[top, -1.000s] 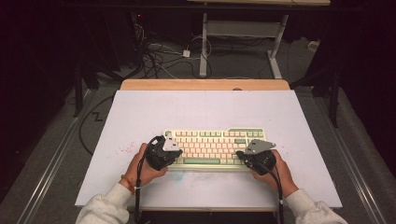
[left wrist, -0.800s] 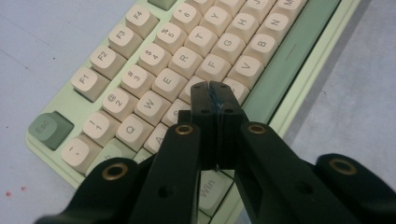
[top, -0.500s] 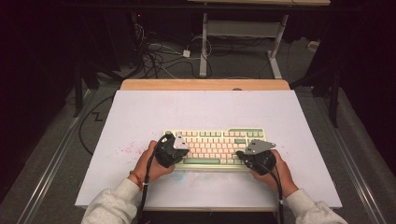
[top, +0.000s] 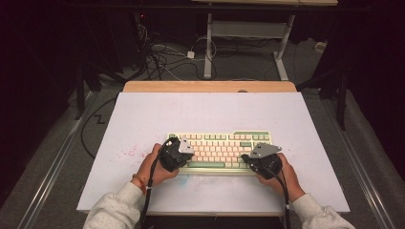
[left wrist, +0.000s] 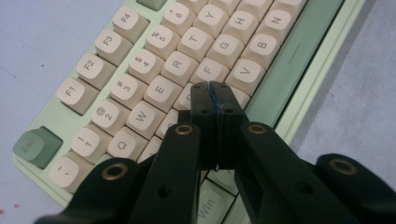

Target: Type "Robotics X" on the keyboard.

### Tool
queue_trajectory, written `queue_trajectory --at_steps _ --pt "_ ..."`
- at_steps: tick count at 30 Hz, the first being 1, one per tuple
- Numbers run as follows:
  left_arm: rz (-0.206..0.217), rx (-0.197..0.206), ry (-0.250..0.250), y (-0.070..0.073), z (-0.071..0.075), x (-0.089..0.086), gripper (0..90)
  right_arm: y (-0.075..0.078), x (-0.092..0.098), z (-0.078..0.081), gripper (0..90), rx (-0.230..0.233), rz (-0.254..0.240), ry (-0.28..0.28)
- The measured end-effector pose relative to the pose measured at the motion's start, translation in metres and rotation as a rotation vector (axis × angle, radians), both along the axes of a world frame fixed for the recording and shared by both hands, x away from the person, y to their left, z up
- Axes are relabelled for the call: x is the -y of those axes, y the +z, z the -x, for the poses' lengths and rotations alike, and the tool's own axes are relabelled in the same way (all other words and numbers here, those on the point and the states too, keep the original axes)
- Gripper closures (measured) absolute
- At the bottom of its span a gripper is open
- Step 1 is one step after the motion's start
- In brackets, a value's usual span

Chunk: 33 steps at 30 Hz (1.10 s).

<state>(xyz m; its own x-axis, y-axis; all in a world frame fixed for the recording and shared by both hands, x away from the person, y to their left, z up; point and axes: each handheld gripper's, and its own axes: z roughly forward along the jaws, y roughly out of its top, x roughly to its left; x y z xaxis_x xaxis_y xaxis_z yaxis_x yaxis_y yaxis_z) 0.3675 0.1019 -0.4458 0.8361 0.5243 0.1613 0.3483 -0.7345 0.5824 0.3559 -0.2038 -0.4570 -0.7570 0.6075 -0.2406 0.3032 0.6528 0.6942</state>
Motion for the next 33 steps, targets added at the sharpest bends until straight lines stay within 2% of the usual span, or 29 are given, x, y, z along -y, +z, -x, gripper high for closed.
queue_trajectory --at_steps 22,25,26,28,33 --pt "-0.009 0.005 -0.004 -0.0001 0.0011 -0.0007 86.6 -0.0001 -0.0004 0.0001 90.0 0.002 0.002 -0.001" --pt "-0.014 -0.016 -0.012 -0.0028 0.0003 -0.0004 86.9 -0.0001 -0.0004 0.0 90.0 0.002 0.003 0.0" --pt "-0.004 -0.011 -0.006 -0.0036 0.0003 -0.0003 87.0 -0.0001 -0.0004 0.0001 90.0 0.001 0.003 -0.001" --pt "-0.02 -0.009 -0.01 -0.0023 0.0008 0.0006 86.9 -0.0001 -0.0005 0.0 90.0 0.0 0.002 -0.001" --pt "0.002 0.011 -0.001 0.002 0.0024 -0.0017 86.3 0.0 -0.0004 -0.0001 90.0 0.0 0.002 -0.001"
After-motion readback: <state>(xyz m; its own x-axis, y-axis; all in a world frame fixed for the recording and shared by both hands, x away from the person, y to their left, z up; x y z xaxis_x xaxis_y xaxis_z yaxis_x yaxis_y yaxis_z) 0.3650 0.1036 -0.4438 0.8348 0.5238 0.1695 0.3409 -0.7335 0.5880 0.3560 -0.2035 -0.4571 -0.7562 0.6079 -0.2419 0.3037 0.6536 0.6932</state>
